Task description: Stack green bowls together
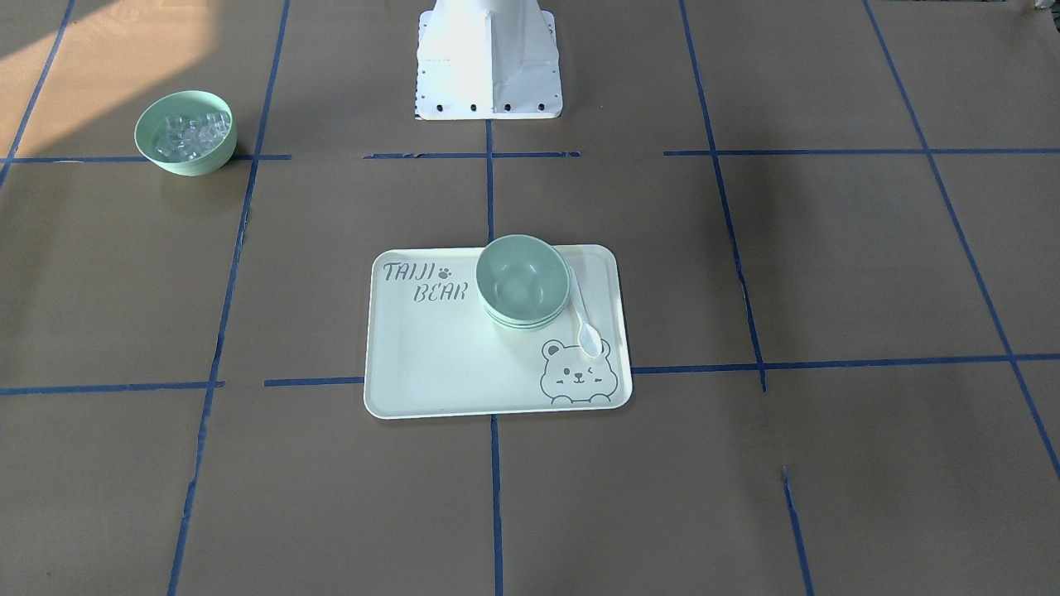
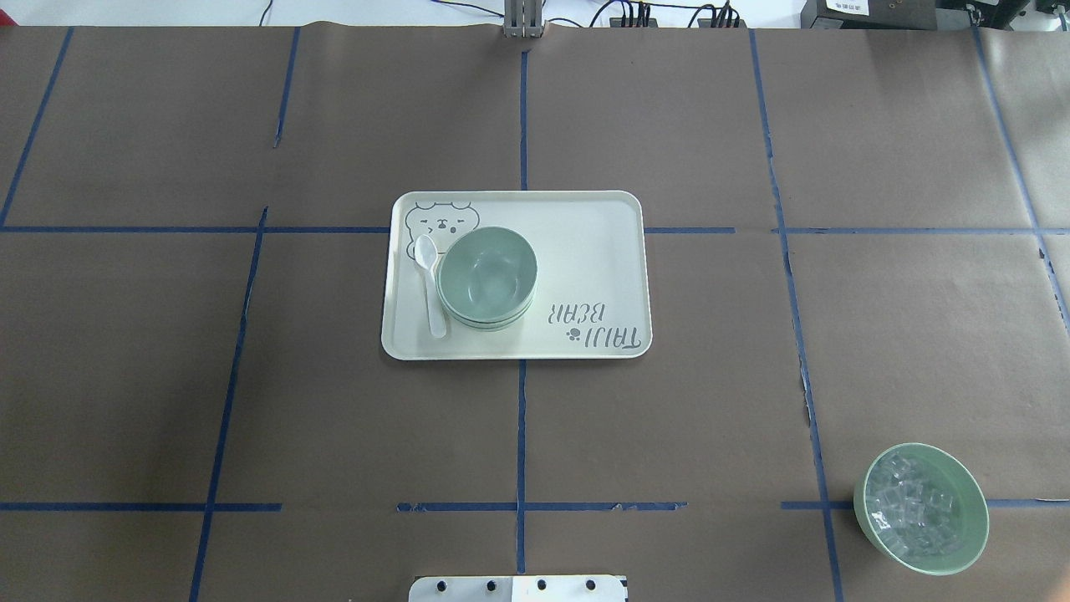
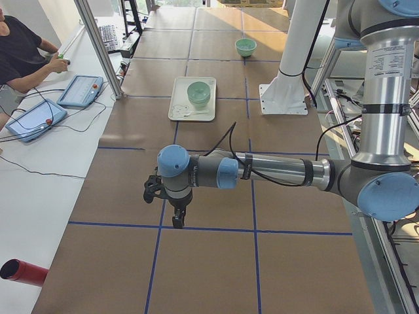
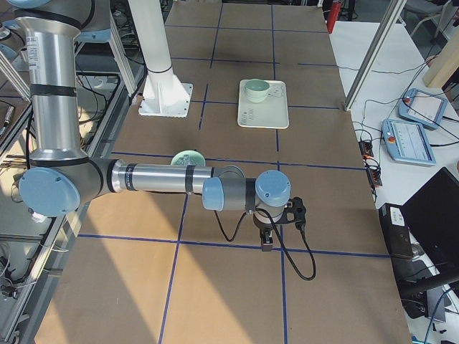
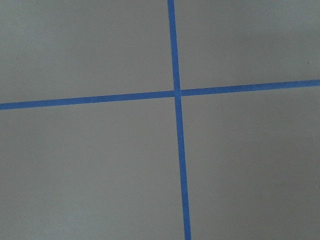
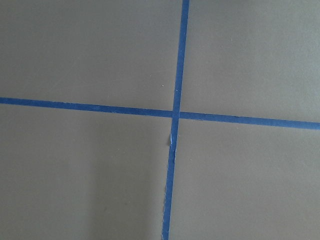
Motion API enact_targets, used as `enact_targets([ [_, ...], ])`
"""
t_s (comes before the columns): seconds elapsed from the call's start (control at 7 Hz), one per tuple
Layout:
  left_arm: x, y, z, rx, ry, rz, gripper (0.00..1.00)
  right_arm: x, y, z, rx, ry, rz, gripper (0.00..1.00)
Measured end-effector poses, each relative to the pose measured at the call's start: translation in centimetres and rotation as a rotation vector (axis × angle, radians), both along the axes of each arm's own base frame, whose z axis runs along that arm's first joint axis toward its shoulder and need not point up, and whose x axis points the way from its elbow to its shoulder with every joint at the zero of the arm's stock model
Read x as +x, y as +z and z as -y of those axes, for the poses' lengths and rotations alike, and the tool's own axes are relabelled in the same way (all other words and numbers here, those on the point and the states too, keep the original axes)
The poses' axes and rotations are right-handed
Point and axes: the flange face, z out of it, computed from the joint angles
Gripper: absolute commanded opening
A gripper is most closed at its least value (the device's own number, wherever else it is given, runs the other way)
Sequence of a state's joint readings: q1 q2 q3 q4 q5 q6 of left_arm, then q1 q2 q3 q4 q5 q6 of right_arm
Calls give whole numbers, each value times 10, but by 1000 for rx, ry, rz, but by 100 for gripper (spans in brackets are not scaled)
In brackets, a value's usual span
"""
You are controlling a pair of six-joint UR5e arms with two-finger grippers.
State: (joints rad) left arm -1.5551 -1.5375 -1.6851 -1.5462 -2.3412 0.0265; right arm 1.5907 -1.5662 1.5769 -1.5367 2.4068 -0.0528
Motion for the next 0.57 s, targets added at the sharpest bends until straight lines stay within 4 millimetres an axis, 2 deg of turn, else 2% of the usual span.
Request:
enact_targets([
  [0.57, 0, -1, 1, 2, 0, -1, 100, 0, -1, 1, 16, 1, 0, 100],
])
